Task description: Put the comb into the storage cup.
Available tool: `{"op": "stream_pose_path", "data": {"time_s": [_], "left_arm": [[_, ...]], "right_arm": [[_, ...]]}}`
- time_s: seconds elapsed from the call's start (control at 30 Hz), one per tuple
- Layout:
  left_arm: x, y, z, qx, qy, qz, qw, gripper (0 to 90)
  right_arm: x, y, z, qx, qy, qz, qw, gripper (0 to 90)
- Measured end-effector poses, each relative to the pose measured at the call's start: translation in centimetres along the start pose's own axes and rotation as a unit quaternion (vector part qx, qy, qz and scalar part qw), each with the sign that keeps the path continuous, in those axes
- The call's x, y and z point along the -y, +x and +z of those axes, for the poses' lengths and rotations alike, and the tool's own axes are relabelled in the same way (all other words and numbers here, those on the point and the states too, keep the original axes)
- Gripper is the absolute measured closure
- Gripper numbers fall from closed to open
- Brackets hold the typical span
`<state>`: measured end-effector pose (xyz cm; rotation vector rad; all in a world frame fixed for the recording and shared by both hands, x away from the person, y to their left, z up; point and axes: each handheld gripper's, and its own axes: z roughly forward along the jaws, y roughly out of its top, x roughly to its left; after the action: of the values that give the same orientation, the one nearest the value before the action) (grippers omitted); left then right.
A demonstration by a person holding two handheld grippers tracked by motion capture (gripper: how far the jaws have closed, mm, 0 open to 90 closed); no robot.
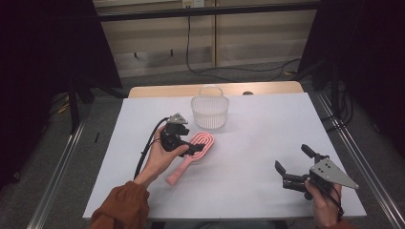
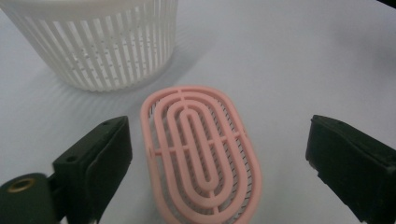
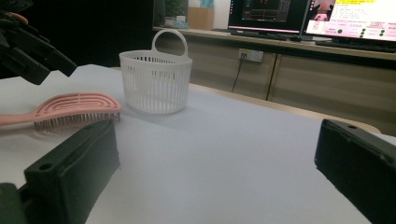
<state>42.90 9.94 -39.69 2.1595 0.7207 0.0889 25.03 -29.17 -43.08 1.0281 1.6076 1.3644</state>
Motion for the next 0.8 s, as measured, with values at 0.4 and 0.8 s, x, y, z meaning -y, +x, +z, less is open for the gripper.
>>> {"op": "stream_pose_path", "data": {"time_s": [0.4,0.8], "left_arm": [[-0.6,0.6,1.2,-0.011,0.058,-0.024,0.998,5.7],[-1.0,0.4,2.2,-0.017,0.089,-0.017,0.9957,10.1]], "right_arm": [[0.0,0.0,0.1,-0.001,0.002,0.0,1.0,0.0],[0.1,0.0,0.1,-0.003,0.004,0.0,1.0,0.0]]}}
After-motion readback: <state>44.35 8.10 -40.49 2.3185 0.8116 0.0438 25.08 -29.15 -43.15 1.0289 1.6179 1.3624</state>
